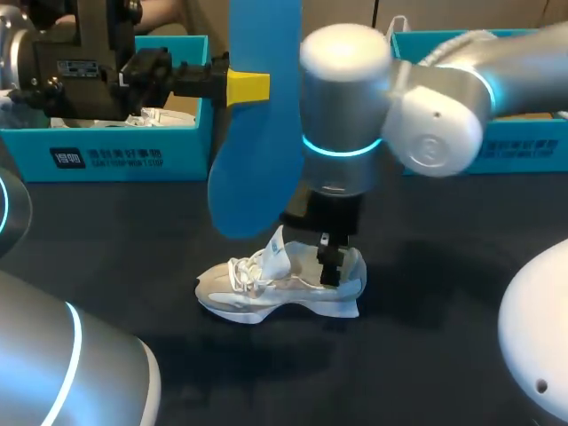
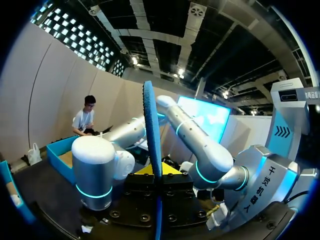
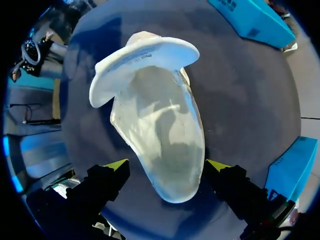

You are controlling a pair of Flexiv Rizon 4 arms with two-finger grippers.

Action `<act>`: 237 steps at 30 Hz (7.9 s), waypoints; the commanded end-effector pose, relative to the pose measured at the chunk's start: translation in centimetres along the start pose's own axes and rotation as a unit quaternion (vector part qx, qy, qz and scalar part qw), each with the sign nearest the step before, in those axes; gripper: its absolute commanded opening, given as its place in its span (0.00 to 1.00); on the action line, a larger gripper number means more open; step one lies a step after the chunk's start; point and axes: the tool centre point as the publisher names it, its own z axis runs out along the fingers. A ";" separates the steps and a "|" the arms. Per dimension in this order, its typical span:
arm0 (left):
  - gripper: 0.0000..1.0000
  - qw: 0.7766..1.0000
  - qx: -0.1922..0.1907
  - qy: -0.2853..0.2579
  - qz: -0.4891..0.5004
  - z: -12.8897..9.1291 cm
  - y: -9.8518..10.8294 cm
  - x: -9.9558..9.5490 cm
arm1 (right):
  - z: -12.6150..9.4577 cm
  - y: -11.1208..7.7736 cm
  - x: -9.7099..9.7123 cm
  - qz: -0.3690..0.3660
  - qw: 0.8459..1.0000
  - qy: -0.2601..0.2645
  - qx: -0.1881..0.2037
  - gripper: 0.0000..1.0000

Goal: Take the shoe out of the shoebox, open the shoe tongue, remove and reinsert the insole, then place the shoe into the shoebox

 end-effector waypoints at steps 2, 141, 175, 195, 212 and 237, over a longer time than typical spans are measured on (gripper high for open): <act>0.00 1.000 0.000 0.001 0.000 0.2 0.0 -0.1 | -0.9 0.6 -0.5 -0.004 0.999 -0.011 0.053 1.00; 0.00 1.000 0.000 0.001 0.000 0.2 0.0 -0.1 | 5.4 1.4 5.5 0.593 0.792 0.059 -0.132 0.00; 0.00 1.000 0.000 0.001 0.000 0.2 0.0 -0.1 | -2.2 -1.1 5.3 0.562 0.806 0.073 -0.169 1.00; 0.00 1.000 0.000 0.001 0.000 0.2 0.0 -0.1 | -9.4 -3.7 2.3 0.533 0.752 0.201 -0.333 1.00; 0.00 1.000 0.000 0.001 0.000 0.2 0.0 -0.1 | -12.6 -0.2 -1.8 0.436 0.735 0.327 -0.404 1.00; 0.00 1.000 0.000 0.001 0.000 0.2 0.0 -0.1 | -13.6 1.2 -1.6 0.410 0.666 0.446 -0.435 1.00</act>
